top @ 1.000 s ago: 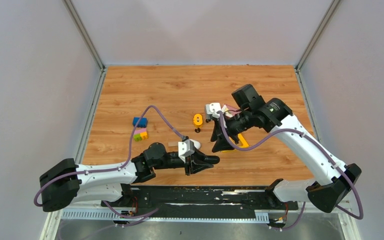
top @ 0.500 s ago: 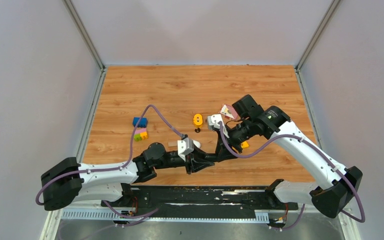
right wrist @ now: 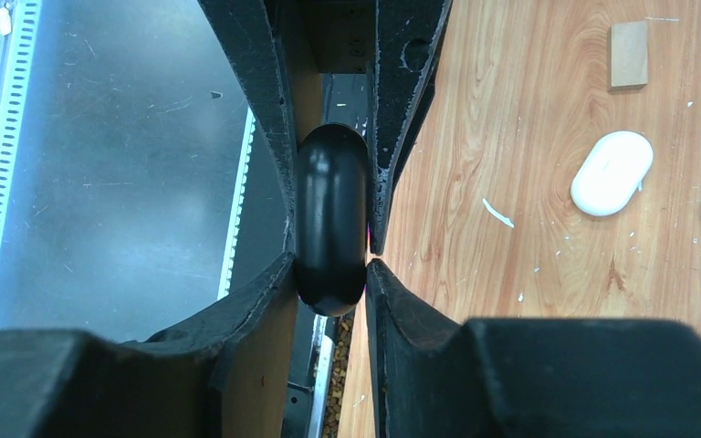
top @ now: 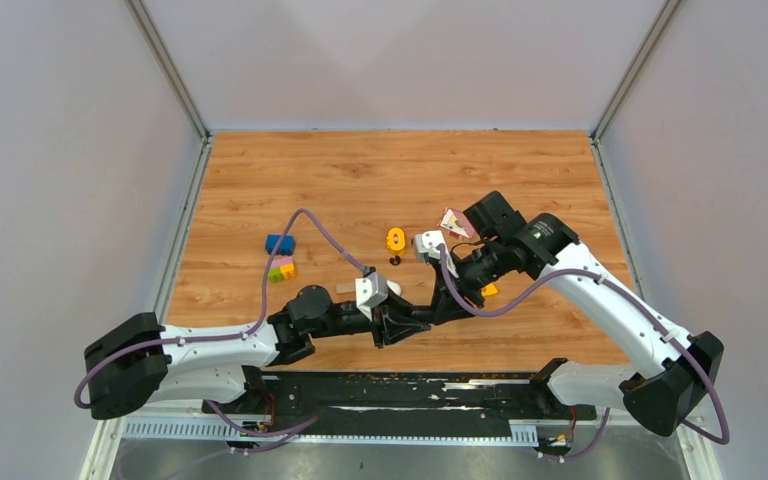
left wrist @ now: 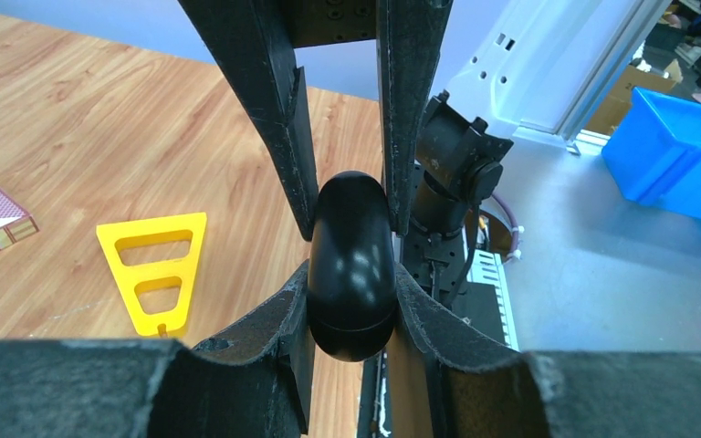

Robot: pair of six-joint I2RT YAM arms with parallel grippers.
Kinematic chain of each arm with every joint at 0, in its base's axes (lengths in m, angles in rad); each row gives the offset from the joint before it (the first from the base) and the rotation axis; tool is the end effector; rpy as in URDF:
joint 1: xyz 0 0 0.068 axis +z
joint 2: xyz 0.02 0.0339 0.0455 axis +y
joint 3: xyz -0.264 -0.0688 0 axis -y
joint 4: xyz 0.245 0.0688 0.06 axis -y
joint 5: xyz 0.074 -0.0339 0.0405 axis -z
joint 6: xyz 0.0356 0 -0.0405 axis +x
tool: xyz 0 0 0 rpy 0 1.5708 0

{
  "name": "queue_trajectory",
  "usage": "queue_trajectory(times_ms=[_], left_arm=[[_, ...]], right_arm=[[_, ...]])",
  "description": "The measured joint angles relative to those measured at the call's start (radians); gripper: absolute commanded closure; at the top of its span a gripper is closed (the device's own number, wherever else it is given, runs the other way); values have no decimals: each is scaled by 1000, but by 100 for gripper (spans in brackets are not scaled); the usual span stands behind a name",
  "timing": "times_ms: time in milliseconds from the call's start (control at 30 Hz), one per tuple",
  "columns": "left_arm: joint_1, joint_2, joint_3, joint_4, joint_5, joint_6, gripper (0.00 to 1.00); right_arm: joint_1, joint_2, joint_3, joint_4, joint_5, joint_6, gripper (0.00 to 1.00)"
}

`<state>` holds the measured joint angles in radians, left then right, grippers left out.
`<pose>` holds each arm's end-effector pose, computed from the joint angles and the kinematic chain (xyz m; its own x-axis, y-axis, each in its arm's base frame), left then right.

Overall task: Insert the wireless bluetooth earbuds into the charging case
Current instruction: Adjust the charging case.

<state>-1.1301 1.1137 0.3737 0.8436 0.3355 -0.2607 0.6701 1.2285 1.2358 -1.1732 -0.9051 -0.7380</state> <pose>0.0883 -0.2147 0.2406 -0.2135 -0.1178 -0.9698 0.9715 0.0789 -0.2235 0.1501 0.1547 0.3357 -0.1115 -0.6185 -0.7778 -0.9481 -0.1683 0.2698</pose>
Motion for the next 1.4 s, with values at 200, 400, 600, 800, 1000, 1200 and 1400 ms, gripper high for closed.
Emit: queue_trajectory(times_ms=[200, 400, 600, 800, 1000, 1200, 1400], left_arm=[[0, 0, 0, 1, -4, -22, 79], [-2, -12, -1, -16, -39, -29, 48], [-2, -139, -70, -21, -87, -33, 46], [-2, -168, -85, -42, -94, -31, 43], [-2, -126, -85, -27, -93, -34, 46], [-2, -65, -85, 2, -82, -44, 49], [-2, -58, -85, 34, -81, -56, 45]], right_arm=[[0, 0, -6, 3, -11, -9, 92], [-1, 0, -6, 3, -10, -24, 95], [-1, 0, -8, 3, -4, -27, 95], [-1, 8, -12, 3, -4, -27, 95], [-1, 18, -12, 3, -4, -27, 95], [-1, 19, -12, 3, -4, -27, 94], [-1, 19, -12, 3, -4, -27, 94]])
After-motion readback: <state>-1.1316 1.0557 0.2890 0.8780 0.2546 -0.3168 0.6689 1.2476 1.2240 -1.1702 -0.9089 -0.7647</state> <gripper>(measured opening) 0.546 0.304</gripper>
